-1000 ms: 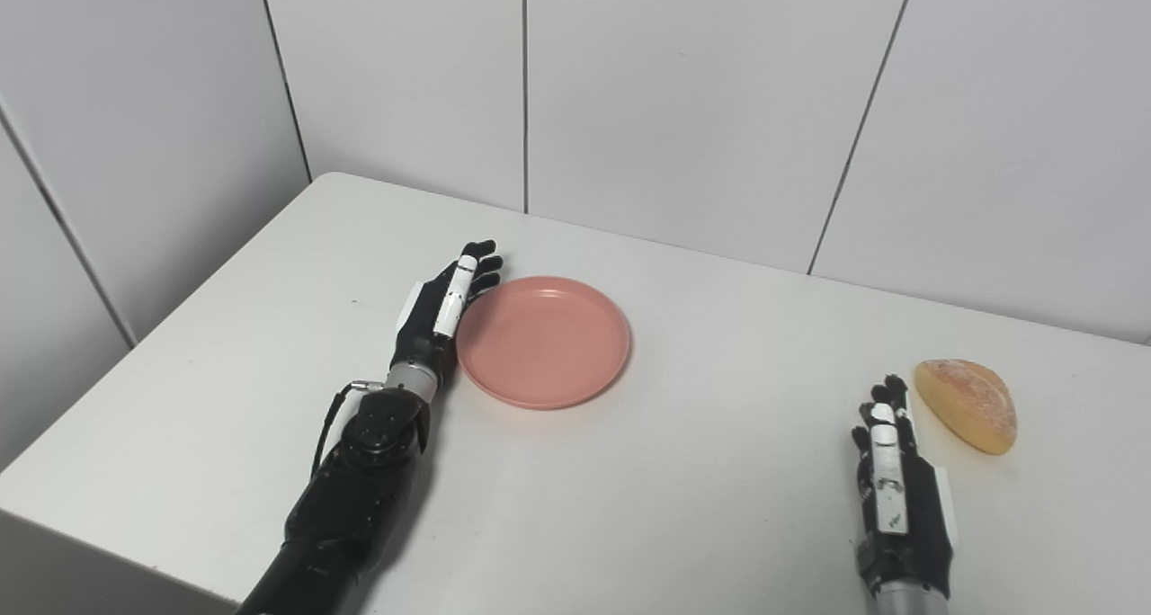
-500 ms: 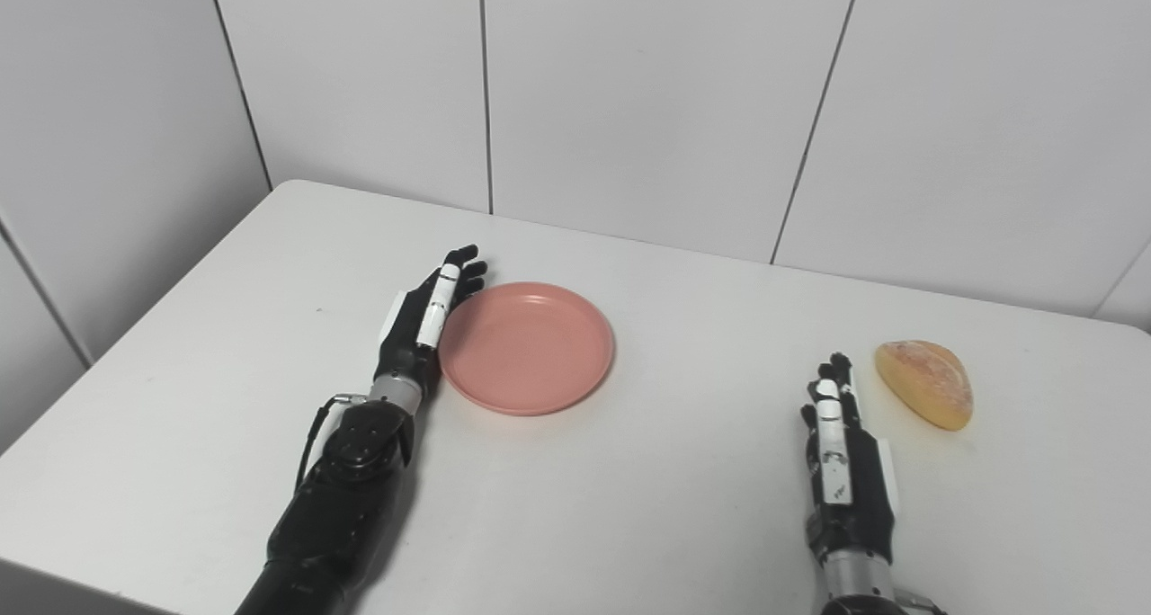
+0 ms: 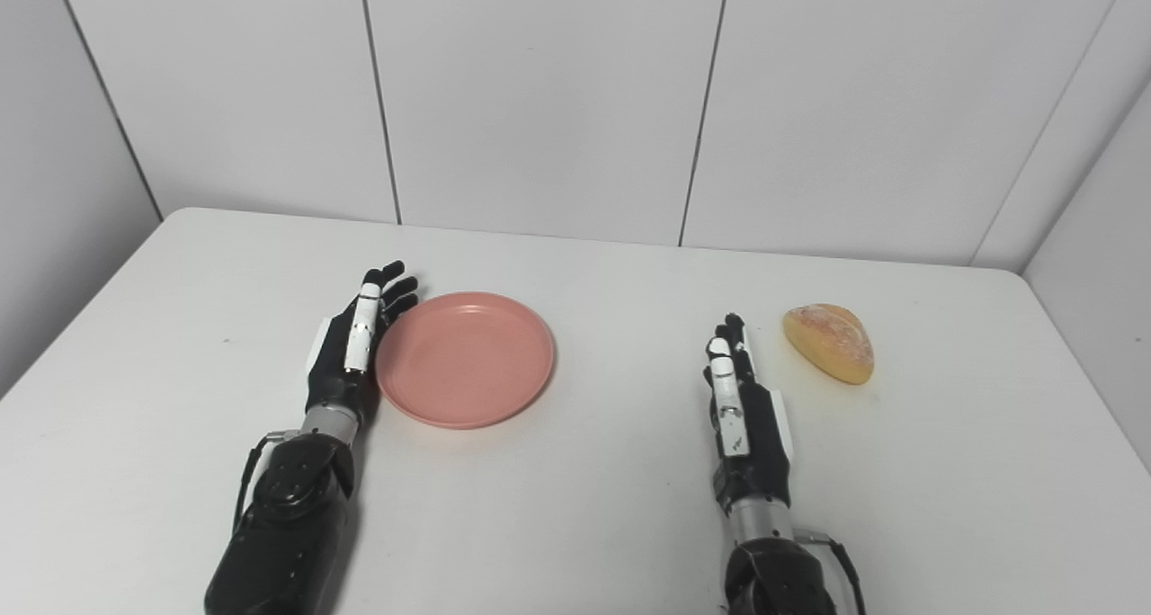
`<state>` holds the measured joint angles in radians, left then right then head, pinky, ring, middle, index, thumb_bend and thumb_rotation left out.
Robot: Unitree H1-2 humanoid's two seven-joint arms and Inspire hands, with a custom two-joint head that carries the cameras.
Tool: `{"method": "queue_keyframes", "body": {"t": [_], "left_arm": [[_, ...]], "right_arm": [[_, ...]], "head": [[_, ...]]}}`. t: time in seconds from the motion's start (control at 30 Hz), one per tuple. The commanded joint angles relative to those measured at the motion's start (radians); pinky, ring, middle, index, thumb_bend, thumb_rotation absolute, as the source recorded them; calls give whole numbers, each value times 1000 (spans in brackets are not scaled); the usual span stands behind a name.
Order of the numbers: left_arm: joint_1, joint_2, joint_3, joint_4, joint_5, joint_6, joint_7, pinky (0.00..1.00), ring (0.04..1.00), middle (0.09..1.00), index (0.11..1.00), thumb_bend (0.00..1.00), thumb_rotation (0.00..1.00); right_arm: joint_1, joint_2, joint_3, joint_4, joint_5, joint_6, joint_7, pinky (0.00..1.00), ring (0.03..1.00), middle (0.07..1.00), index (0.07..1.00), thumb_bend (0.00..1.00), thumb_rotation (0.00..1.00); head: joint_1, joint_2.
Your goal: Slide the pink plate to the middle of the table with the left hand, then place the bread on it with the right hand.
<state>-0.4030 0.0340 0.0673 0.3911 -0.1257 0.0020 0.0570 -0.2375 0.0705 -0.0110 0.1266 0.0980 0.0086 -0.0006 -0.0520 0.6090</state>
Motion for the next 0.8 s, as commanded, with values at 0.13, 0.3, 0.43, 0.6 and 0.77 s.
{"method": "queue_keyframes", "body": {"t": [0.13, 0.3, 0.43, 0.6, 0.77], "left_arm": [[14, -53, -11, -51, -65, 67, -80, 841, 848, 823, 806, 434, 1000], [36, -66, -23, -92, -73, 108, -113, 860, 872, 845, 829, 467, 1000], [49, -85, -33, -118, -59, 123, -104, 864, 873, 849, 835, 471, 1000], [65, -99, -48, -139, -51, 131, -111, 923, 890, 863, 844, 470, 1000], [76, -106, -57, -126, -55, 101, -125, 928, 898, 870, 855, 500, 1000]], "right_arm": [[-45, 9, 11, -28, -12, -7, -2, 1000, 1000, 1000, 1000, 461, 965], [-51, 12, 18, -25, -31, -5, -7, 1000, 1000, 1000, 1000, 458, 977], [-53, 15, 20, -26, -32, -3, -9, 1000, 1000, 1000, 1000, 441, 998], [-57, 18, 20, -24, -37, 0, -18, 1000, 1000, 1000, 1000, 436, 994], [-60, 24, 20, -16, -36, -12, -22, 1000, 1000, 1000, 1000, 458, 959]], "head": [[-51, 14], [-85, 21], [-96, 25], [-117, 26], [-132, 27]]}}
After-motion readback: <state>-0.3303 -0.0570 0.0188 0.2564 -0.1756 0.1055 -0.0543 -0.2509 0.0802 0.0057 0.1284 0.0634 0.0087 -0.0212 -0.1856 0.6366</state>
